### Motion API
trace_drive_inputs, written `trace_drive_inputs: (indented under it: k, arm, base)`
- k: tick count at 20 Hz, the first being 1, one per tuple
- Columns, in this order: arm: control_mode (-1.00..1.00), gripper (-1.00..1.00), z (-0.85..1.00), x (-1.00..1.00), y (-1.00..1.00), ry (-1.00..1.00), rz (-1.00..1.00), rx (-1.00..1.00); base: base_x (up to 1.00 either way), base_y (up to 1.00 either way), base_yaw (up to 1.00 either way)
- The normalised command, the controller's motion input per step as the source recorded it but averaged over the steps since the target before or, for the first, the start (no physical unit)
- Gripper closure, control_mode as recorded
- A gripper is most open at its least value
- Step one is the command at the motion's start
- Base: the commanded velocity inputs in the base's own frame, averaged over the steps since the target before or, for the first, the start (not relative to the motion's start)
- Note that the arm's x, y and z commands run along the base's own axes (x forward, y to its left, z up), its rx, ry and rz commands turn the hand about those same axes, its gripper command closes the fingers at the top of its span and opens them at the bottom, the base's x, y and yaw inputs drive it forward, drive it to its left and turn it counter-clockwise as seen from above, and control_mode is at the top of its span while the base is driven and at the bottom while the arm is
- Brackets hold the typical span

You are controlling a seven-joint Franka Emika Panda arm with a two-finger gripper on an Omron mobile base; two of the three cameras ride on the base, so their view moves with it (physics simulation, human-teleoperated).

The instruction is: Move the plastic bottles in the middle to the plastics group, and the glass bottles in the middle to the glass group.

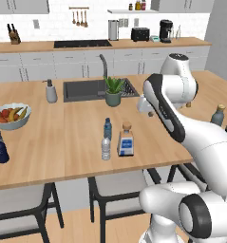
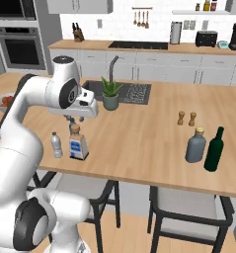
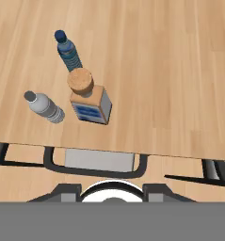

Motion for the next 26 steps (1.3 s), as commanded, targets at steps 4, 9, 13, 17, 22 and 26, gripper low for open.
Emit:
trace_drive_inputs:
  k: [4,9,13,17,22,26]
  arm:
    - [-1.00,-1.00,0.00,0.25,0.13,0.02,-0.01,0.00]
    - [-1.00,-1.00,0.00,0.59,0.22,0.00,0.00,0.00]
    - [-1.00,-1.00,-0.06,0.71,0.20,0.00,0.00,0.00]
    - [-1.00,-1.00,-0.43,0.59,0.39,0.00,0.04,0.00]
    - [-1.00,-1.00,-0.68,0.34,0.43,0.01,0.15,0.00]
    - [-1.00,-1.00,-0.43,0.03,0.05,0.00,0.12,0.00]
  base:
    - [0.00,0.00,0.00]
    - [0.00,0.00,0.00]
    - [0.00,0.00,0.00]
    - [0.00,0.00,0.00]
    - [0.00,0.00,0.00]
    - [0.00,0.00,0.00]
